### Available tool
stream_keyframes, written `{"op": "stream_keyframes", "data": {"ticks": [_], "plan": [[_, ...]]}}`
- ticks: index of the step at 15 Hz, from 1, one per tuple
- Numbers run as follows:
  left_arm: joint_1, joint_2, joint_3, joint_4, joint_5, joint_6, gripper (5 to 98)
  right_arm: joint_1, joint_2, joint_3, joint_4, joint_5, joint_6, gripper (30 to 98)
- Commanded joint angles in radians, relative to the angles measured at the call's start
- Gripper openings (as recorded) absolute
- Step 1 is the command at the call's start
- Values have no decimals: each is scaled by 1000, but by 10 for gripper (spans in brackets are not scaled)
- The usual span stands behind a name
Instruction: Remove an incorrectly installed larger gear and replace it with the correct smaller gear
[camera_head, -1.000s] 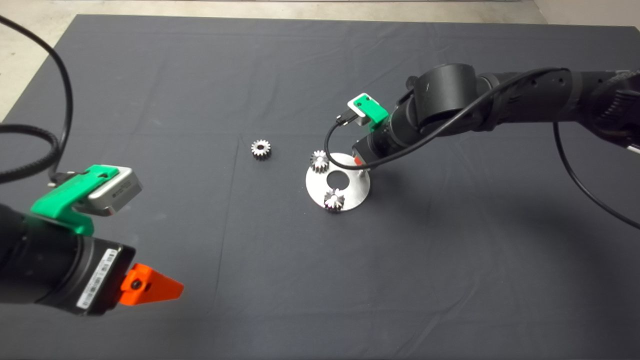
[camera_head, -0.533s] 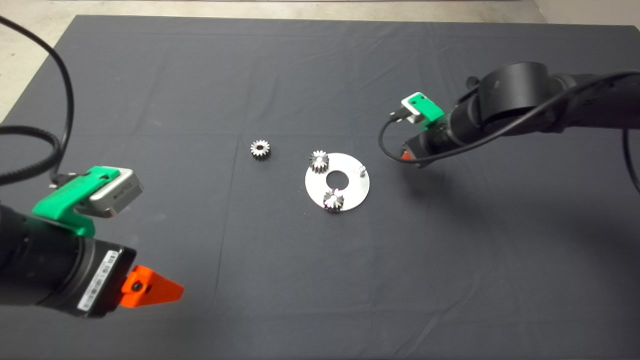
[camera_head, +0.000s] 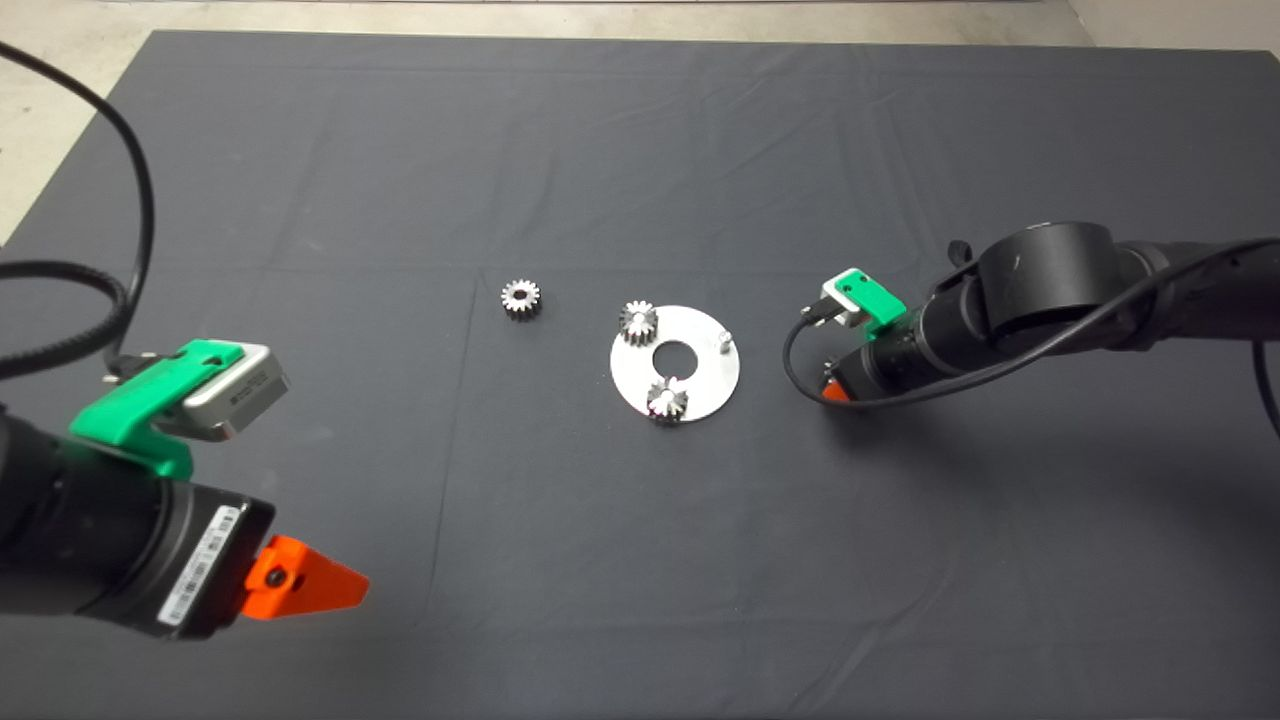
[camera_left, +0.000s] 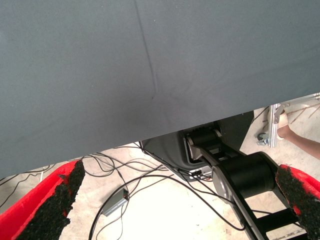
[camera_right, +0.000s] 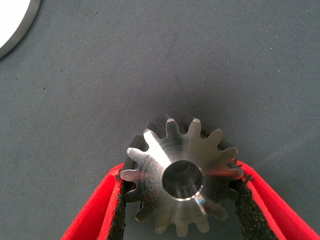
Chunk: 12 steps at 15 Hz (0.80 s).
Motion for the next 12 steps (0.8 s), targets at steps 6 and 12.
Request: {"op": "stream_keyframes", "data": {"ticks": [6, 12], "plan": [[-5, 79, -189, -2, 43, 128, 983, 20, 1, 15, -2, 6, 5, 509], [0, 438, -557, 220, 103, 185, 983, 23, 12, 5, 0, -14, 6, 574]]}}
